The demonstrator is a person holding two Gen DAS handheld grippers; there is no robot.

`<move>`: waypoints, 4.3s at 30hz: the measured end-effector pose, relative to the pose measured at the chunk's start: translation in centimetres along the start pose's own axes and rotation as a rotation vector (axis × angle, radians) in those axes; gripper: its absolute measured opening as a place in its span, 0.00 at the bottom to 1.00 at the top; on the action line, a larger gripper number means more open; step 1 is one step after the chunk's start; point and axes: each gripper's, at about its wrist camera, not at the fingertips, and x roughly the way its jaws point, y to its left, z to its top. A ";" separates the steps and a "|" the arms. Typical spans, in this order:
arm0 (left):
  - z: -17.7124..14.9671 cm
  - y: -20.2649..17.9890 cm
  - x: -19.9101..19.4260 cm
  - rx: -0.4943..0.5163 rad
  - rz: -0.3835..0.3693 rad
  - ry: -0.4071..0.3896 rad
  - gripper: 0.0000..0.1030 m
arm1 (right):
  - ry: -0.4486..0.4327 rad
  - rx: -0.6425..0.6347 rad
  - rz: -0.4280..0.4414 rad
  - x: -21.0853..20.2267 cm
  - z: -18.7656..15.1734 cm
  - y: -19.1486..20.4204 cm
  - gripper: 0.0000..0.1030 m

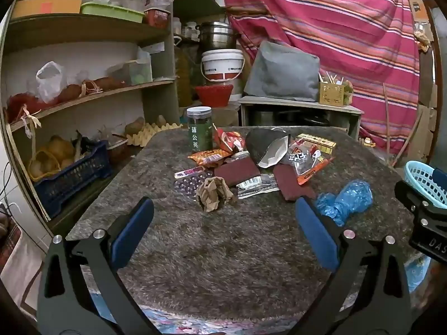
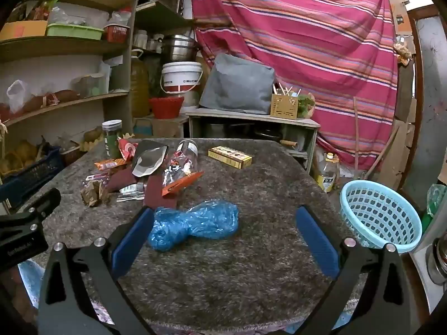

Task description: Collect trash

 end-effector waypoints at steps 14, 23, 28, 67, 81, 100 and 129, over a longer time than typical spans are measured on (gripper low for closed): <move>0.4 0.3 -0.4 0.005 -0.021 -0.015 0.95 | -0.021 -0.006 -0.005 0.0 0.2 0.4 0.96; 0.3 0.4 0.2 0.002 -0.022 0.000 0.95 | -0.025 0.006 0.001 -0.2 -0.2 0.2 0.97; 0.2 0.6 0.6 -0.002 -0.018 0.006 0.95 | -0.021 0.005 0.002 0.1 -0.3 0.4 0.97; -0.2 1.5 1.4 -0.006 0.008 0.011 0.95 | -0.020 0.009 0.005 1.6 -0.7 1.2 0.97; -0.2 1.5 1.4 -0.005 0.008 0.010 0.95 | -0.018 0.006 0.002 1.5 -0.6 1.0 0.97; -0.2 1.6 1.4 -0.007 0.007 0.012 0.95 | -0.017 0.005 -0.004 1.6 -0.6 0.9 0.96; 1.3 3.5 13.0 0.013 -0.012 0.168 0.94 | 0.105 -0.126 -0.022 10.6 2.5 0.2 0.97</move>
